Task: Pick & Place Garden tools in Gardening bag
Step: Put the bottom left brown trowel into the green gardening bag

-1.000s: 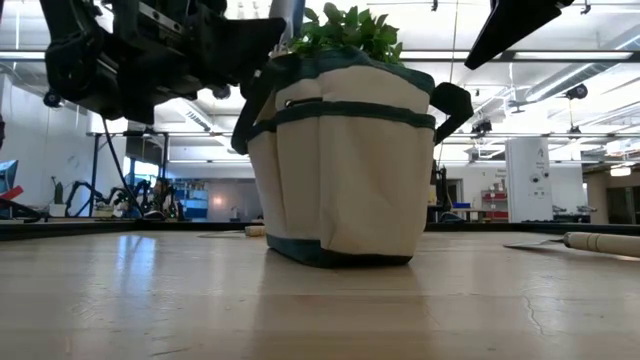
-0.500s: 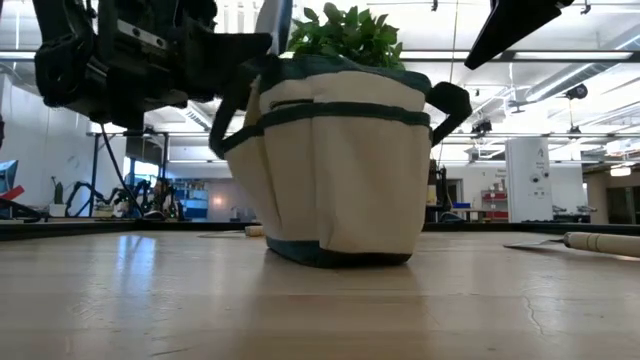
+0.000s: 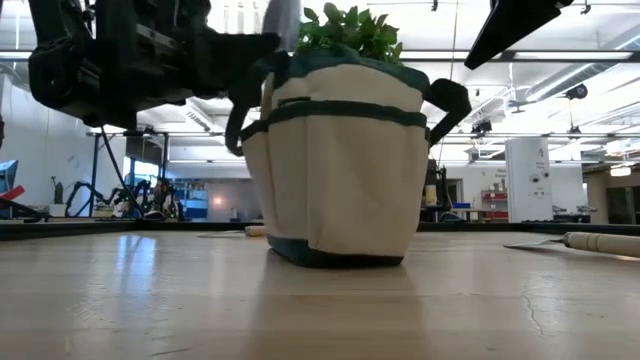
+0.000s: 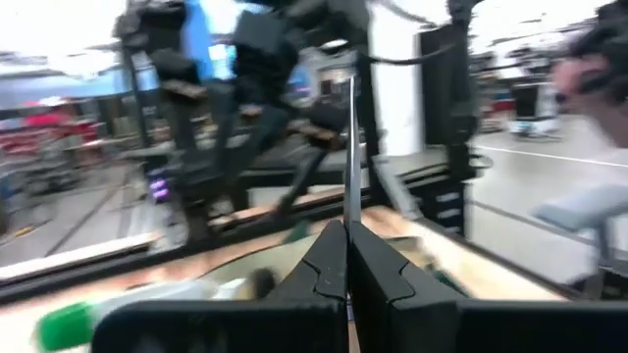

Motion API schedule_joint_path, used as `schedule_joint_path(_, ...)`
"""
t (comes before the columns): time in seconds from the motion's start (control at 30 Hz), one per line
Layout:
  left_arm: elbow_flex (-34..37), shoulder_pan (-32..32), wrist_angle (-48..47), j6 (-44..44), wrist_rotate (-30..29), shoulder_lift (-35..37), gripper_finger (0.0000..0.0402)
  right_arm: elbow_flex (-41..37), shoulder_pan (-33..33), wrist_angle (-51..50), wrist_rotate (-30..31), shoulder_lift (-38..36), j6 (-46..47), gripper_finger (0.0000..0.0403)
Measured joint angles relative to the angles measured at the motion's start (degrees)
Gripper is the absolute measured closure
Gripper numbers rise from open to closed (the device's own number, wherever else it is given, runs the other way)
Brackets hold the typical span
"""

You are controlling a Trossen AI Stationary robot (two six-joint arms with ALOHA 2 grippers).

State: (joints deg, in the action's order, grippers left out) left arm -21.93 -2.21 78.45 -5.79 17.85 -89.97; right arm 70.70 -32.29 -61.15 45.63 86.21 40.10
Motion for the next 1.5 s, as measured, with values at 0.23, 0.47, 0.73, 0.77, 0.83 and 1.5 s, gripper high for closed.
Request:
schedule_joint_path(0.23,0.00,-4.40,-0.01,-0.41,-14.97,-0.48,0.0401,0.00,-0.07,0.01,0.44,0.00,0.00,0.0344)
schedule_joint_path(0.47,1.50,-11.98,5.83,-2.79,-30.13,-0.48,0.0401,0.00,-0.07,-0.18,0.44,0.00,0.00,0.0344)
schedule_joint_path(0.73,2.89,-16.42,9.45,-2.75,-40.94,-0.48,0.0401,0.00,-0.04,-0.45,0.62,0.00,0.00,0.0344)
schedule_joint_path(0.77,2.89,-16.42,9.42,-2.15,-40.97,-0.56,0.0401,0.00,-0.04,-0.45,0.90,0.00,0.00,0.0344)
schedule_joint_path(0.83,2.89,-16.26,9.47,-1.65,-41.05,-1.18,0.0401,0.00,-0.04,-0.41,0.96,0.00,0.02,0.0344)
schedule_joint_path(1.5,-2.16,-7.88,9.34,-2.28,-5.05,-10.99,0.0401,0.00,-0.04,-0.63,1.03,-0.11,0.02,0.0344)
